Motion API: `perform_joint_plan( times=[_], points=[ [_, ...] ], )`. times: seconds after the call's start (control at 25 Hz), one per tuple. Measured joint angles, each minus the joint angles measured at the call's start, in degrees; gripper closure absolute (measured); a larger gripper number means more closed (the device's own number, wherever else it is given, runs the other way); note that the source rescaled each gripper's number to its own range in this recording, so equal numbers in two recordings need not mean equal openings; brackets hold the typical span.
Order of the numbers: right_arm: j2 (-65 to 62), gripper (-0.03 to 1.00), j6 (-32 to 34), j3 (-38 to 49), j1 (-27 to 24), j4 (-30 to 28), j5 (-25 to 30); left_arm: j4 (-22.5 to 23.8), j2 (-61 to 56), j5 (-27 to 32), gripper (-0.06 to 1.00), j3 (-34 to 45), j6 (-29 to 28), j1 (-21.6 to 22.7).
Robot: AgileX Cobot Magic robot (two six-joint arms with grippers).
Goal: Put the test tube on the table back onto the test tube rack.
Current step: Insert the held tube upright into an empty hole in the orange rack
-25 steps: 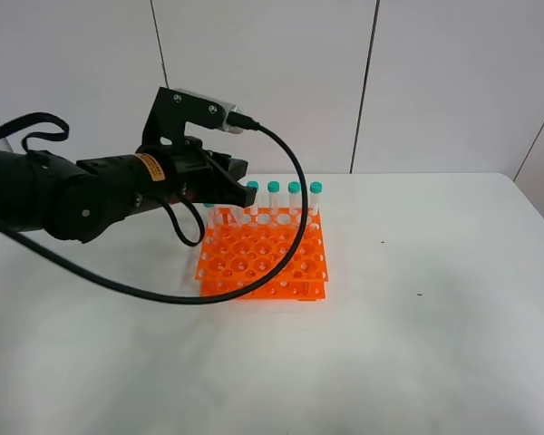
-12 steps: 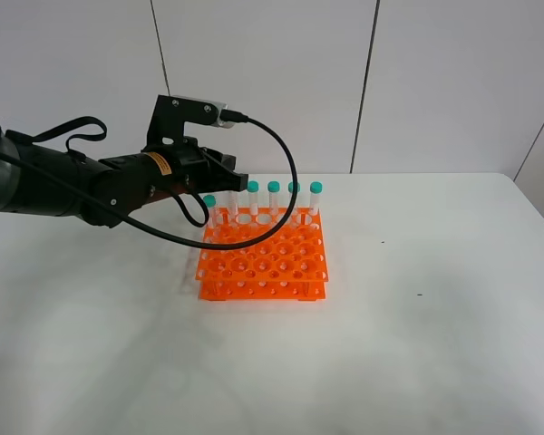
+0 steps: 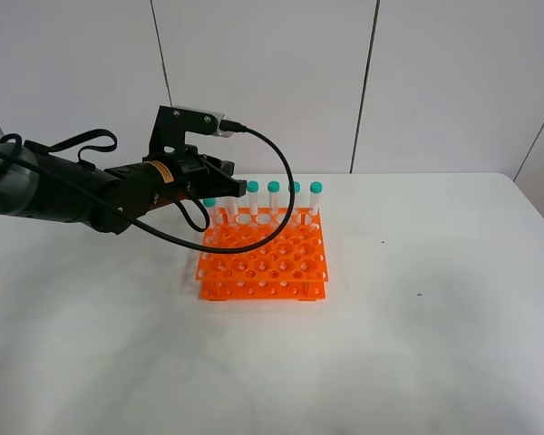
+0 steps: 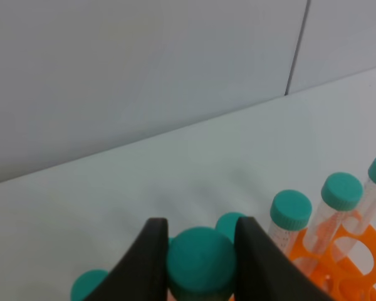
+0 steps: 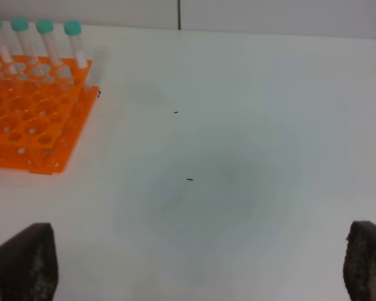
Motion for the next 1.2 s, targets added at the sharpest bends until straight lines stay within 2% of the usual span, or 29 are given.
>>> perform_joint_plan(
  times=[1.2],
  points=[
    [0.00,-0.03,0.00,0.00,0.00,0.00,0.00,0.00,4.88,-3.22,0.94,0.00,0.00,0.00]
  ],
)
